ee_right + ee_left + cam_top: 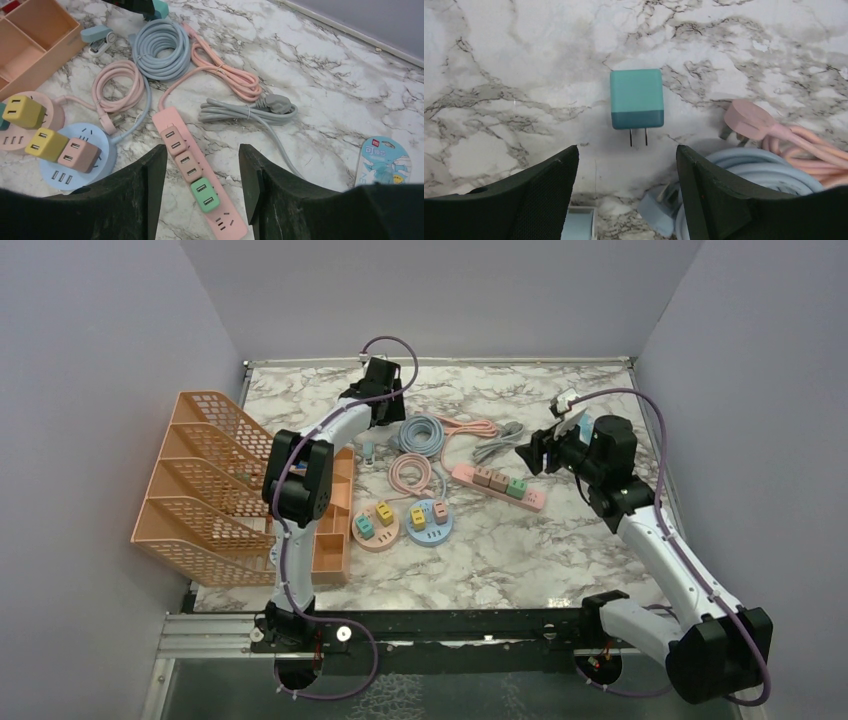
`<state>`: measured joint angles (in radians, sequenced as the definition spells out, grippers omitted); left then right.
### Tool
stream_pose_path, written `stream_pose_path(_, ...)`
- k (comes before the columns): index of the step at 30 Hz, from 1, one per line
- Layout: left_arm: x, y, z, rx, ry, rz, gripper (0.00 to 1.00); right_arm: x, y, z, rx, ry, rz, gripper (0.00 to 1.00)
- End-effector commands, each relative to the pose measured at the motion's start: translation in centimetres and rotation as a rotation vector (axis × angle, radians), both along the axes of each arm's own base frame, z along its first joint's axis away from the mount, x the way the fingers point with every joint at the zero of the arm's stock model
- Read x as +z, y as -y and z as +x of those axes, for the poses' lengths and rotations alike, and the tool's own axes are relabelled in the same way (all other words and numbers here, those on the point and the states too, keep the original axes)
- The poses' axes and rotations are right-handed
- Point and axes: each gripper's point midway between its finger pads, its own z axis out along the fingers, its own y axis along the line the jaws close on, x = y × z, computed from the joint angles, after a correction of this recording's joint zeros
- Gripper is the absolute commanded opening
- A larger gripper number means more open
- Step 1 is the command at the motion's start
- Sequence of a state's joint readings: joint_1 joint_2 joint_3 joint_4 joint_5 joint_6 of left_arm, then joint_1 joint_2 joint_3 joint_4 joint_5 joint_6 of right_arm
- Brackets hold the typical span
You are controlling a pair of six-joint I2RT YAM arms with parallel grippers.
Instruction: Insert the plug
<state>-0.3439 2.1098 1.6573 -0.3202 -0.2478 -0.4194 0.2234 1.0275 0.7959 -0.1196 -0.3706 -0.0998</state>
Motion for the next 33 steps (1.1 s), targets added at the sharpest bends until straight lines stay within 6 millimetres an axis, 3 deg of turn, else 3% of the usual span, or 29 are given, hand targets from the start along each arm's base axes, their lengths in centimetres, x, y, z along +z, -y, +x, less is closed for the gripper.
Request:
stream_pose_path(1,-0.9,-0.2,2.0,-0.003,-0.012,0.015,0.71,1.4,-0.8,0.3,0.031,0.026,0.018,0.53)
stream_pose_path(11,-4.4,0.0,4.2,-0.025,-0.044,0.030,0.66,0.7,-1.3,0.8,0.068,0.007,-0.003,0.52)
stream_pose_path(19,-4.6,-0.2,4.7,-0.039,-0.032,0.044,0.37,0.4,-1.5,1.4,0.061,-0.024,0.011,0.52)
stream_pose_path(22,-2.7,0.2,4.2,-0.071,0.006,0.024,0.34,0.4,-1.7,1.3,0.070,-0.034,0.024,0.51)
stream_pose_path(27,2.2,1.4,2.5,-0.153,0.101,-0.048,0.33,0.2,-2.4,0.8,0.087,-0.086,0.074,0.51)
stream_pose_path(33,7.4,2.2,-0.9,-0.224,0.198,-0.110,0.33,-1.6,-3.3,1.1,0.039,-0.326,0.171,0.47)
